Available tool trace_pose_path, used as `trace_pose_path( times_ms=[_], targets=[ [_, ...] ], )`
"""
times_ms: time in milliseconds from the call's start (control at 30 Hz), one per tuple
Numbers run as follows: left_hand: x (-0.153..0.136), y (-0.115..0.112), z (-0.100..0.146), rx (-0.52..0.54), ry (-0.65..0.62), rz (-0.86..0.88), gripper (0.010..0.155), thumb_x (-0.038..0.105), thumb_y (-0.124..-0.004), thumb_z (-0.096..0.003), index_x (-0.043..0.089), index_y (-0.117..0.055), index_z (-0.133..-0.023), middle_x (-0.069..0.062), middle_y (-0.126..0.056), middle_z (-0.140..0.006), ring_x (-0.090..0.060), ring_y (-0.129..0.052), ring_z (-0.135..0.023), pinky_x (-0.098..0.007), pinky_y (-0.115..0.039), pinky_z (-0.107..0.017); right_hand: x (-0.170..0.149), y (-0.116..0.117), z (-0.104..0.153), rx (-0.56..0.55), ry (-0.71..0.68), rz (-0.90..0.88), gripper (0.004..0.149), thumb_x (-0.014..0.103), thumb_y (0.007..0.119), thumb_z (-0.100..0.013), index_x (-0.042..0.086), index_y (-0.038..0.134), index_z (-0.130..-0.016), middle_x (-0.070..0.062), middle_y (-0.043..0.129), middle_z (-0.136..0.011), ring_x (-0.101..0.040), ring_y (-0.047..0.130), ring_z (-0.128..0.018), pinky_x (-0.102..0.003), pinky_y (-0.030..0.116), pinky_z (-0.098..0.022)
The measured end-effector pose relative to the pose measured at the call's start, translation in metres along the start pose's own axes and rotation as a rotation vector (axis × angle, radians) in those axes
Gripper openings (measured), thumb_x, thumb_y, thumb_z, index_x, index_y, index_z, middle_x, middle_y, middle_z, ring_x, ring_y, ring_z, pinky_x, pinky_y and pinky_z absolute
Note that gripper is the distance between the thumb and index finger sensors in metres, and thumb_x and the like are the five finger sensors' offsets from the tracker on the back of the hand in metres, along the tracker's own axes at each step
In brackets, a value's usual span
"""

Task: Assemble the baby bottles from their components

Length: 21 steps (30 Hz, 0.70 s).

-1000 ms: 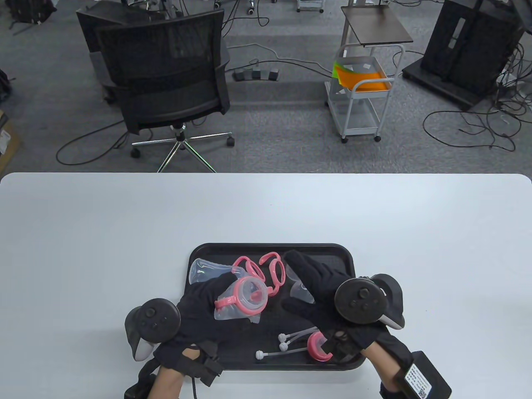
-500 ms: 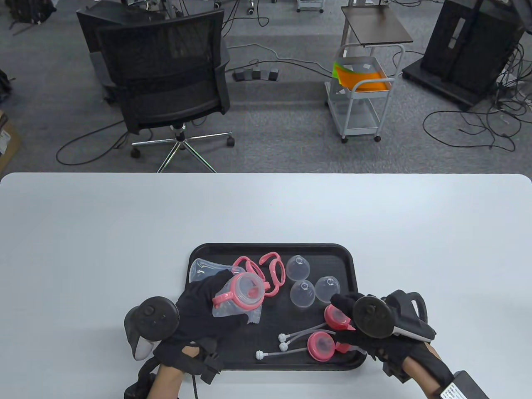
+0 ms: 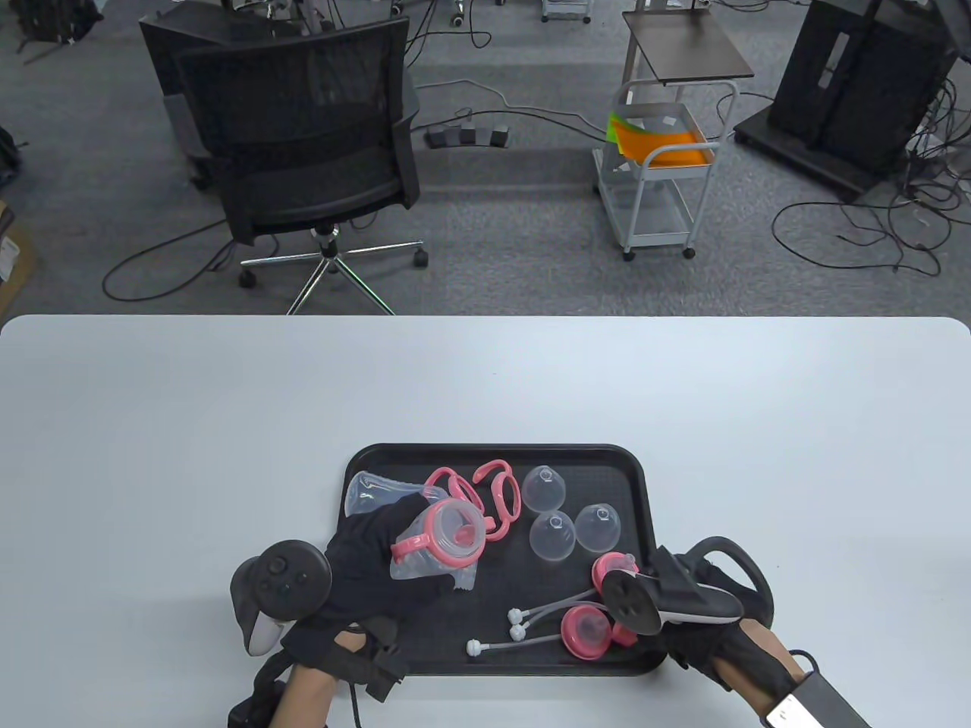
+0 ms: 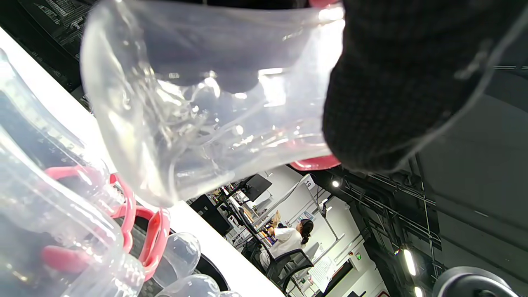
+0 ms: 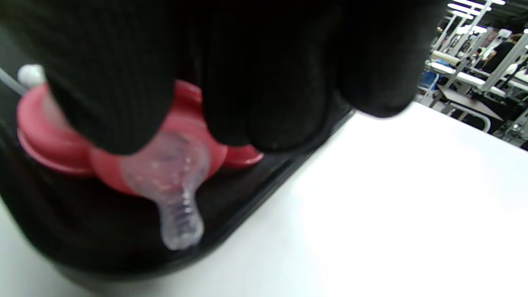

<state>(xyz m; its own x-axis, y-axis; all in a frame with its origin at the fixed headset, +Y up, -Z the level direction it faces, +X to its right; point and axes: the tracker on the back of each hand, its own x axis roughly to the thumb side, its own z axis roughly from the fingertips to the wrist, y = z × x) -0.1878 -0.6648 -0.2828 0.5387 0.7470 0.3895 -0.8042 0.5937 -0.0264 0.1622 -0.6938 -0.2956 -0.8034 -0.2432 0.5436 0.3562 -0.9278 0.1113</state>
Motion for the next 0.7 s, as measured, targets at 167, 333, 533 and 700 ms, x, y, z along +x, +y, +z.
trace_pose_path(
  times_ms=[167,333,533,700],
  targets=[
    [0.000,-0.001,0.000,-0.005,0.000,-0.004,0.099,0.060,-0.114,-0.0266,0.025,-0.067,-0.108,-0.002,-0.078,-0.104,-0.037,-0.082,-0.095,-0.076,-0.045,-0.073,0.003,0.004,-0.007,0.032,-0.013,0.035,0.059,0.035,0.102,-0.028,0.031,0.086,-0.084,0.001,0.104,-0.056,-0.017,0.107,-0.033,-0.042,0.093,-0.037],
    [-0.001,-0.002,-0.001,-0.014,0.002,-0.010,0.100,0.060,-0.114,-0.0266,0.025,-0.067,-0.108,-0.002,-0.078,-0.104,-0.036,-0.082,-0.095,-0.076,-0.045,-0.073,0.003,0.007,-0.011,0.041,-0.036,0.044,0.053,0.031,0.103,-0.027,0.032,0.090,-0.078,0.000,0.104,-0.052,-0.016,0.106,-0.029,-0.041,0.093,-0.035],
    [-0.001,-0.004,-0.001,-0.026,0.009,-0.019,0.099,0.060,-0.113,-0.0268,0.025,-0.067,-0.108,-0.002,-0.078,-0.105,-0.037,-0.082,-0.095,-0.076,-0.045,-0.073,0.003,0.000,-0.011,0.034,-0.068,0.037,0.051,0.030,0.104,-0.025,0.032,0.093,-0.075,0.000,0.105,-0.051,-0.017,0.106,-0.029,-0.042,0.093,-0.035],
    [-0.001,-0.004,-0.002,-0.032,0.010,-0.019,0.099,0.060,-0.113,-0.0269,0.025,-0.067,-0.108,-0.002,-0.078,-0.105,-0.037,-0.082,-0.095,-0.076,-0.044,-0.073,0.001,-0.012,-0.006,0.022,-0.076,0.029,0.051,0.030,0.104,-0.025,0.032,0.093,-0.075,0.000,0.105,-0.051,-0.017,0.106,-0.029,-0.042,0.093,-0.035]
  ],
)
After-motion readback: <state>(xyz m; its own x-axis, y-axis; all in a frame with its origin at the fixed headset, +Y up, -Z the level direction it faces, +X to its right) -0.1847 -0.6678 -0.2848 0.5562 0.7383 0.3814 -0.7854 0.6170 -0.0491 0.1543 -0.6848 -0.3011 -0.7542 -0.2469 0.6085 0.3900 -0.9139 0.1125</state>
